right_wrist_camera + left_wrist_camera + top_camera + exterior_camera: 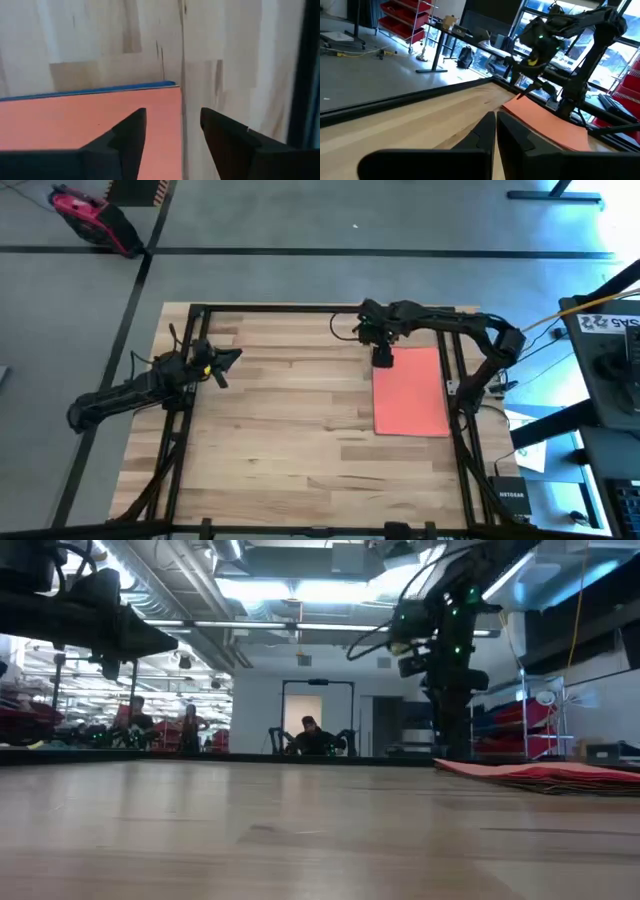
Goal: Organize paper
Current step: Move the orange color paper to the top left of the table
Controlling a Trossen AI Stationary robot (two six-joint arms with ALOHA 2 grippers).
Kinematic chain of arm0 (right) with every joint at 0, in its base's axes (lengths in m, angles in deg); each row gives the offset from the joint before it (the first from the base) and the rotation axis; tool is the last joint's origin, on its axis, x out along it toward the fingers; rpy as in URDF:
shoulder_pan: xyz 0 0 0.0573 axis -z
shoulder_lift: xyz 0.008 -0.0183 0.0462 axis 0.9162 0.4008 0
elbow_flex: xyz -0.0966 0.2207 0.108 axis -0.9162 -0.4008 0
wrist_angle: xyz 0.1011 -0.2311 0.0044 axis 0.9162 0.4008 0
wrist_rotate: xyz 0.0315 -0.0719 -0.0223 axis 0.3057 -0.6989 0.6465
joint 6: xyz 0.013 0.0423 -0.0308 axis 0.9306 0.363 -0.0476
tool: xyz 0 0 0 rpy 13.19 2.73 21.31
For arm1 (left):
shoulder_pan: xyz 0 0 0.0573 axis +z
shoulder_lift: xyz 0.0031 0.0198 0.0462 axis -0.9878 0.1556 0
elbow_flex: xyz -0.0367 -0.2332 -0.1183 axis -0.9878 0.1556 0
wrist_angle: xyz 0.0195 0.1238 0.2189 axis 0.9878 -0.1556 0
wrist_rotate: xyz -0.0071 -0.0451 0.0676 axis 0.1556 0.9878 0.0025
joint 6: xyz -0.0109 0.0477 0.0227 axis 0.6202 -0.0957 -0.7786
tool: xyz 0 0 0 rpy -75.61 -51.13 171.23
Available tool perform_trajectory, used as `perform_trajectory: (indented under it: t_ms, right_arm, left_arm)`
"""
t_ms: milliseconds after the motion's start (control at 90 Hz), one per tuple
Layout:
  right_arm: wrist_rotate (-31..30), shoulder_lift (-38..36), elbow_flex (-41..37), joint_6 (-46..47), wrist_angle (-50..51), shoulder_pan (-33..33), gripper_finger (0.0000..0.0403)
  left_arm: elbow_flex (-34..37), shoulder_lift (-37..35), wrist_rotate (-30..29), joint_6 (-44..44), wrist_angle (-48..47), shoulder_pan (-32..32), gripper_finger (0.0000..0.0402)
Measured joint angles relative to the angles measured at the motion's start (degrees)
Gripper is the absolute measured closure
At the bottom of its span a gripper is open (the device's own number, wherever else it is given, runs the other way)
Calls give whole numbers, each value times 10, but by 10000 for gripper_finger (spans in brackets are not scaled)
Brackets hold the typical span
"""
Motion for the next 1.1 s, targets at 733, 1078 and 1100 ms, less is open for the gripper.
perform_trajectory:
  t_ms: [733,1078,1100]
  right_arm:
    - [8,80,0,-27,-35,15,221]
    - [44,80,0,-23,-14,21,221]
    - [44,80,1,-20,-14,21,221]
  left_arm:
    - [0,0,0,0,0,0,402]
    - [0,0,0,0,0,0,402]
    - [0,0,0,0,0,0,402]
